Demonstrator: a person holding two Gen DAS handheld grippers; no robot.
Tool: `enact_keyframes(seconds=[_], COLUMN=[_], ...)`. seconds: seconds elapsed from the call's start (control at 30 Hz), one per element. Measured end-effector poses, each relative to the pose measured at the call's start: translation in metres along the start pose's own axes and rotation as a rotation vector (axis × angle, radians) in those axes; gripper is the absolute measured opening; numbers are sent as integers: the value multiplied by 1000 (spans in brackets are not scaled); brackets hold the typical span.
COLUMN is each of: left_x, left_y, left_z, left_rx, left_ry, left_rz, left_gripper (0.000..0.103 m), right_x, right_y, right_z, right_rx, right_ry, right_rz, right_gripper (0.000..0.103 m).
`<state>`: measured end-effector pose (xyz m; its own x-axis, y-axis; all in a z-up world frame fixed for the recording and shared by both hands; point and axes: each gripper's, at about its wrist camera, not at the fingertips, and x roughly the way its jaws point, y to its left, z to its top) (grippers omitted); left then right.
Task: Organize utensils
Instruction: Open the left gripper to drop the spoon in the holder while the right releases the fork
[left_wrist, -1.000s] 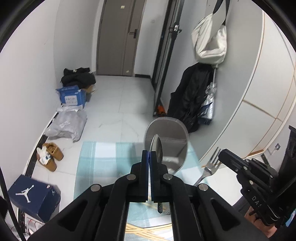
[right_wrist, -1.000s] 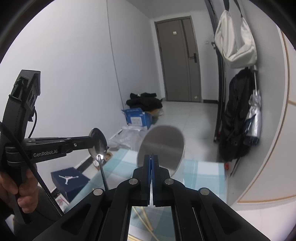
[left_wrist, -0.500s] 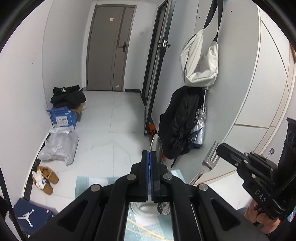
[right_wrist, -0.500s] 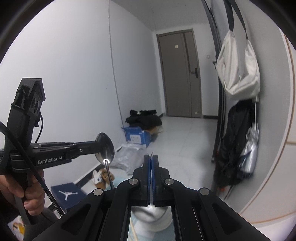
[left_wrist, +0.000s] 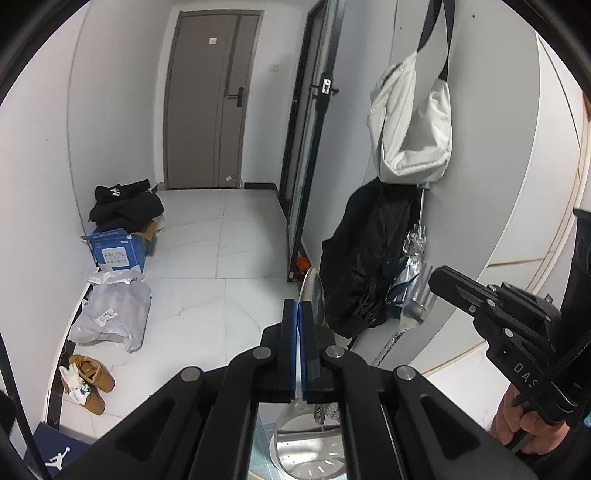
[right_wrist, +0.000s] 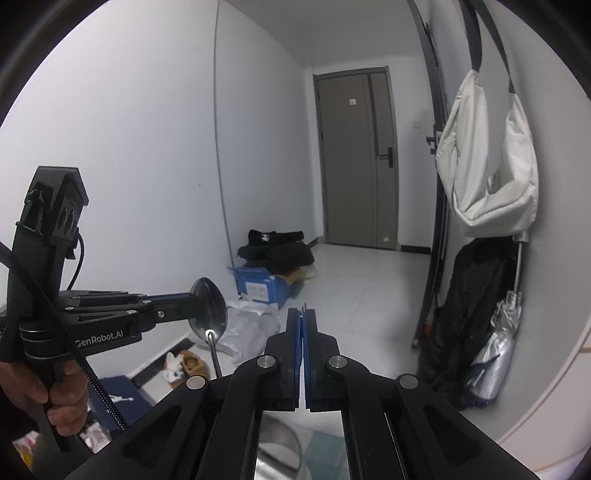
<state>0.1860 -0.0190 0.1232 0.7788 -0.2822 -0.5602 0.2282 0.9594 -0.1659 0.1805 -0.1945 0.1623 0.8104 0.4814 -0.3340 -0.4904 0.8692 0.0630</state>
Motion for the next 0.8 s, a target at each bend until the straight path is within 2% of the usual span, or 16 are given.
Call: enact_keyframes(seconds=[0.2,0.37,0.5,0.6,0.8], left_x=[16,27,31,33,39], left_y=[0,0,2,-2,-8], left_z=[-11,-24,-29,-31,-37], left_rx=[37,73,63,75,79], left_ry=[9,-6,8,28,83], left_rz=[-11,21,8,-1,-34], left_gripper=[0,0,0,0,0], right_x=[17,26,29,30,38], right_y=[-1,-2,3,9,16], right_z=[-14,-30,-43,-55,-76], right_rx=[-52,-61,-100,-129,-138], right_ry=[28,49,55,47,85], right_rz=[-3,-5,-12,30,65], right_gripper=[1,1,1,1,2])
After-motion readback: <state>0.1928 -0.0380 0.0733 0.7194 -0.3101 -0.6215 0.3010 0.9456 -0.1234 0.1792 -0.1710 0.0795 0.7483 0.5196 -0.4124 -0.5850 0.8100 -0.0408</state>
